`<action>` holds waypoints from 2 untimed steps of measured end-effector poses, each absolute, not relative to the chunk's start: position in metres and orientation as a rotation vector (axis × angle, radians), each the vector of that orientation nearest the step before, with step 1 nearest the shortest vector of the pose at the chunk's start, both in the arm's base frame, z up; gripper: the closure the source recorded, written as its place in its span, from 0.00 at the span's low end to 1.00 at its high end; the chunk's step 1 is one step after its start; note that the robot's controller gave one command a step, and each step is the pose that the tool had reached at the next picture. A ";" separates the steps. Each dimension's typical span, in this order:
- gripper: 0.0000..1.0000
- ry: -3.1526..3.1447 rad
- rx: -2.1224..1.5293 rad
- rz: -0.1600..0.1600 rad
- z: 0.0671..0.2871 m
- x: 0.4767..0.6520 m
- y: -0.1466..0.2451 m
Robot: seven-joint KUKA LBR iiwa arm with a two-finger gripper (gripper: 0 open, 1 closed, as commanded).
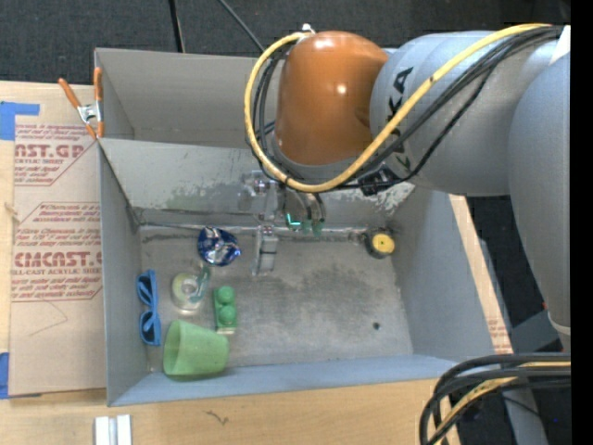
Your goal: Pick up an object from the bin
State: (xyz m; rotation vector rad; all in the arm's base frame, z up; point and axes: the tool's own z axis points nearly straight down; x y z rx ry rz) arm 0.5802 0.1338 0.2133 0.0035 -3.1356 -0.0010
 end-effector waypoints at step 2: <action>0.00 -3.012 0.905 -0.001 0.100 0.496 0.150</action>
Offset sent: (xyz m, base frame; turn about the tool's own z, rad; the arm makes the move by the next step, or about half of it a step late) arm -0.0940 0.0160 -0.1433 -0.4502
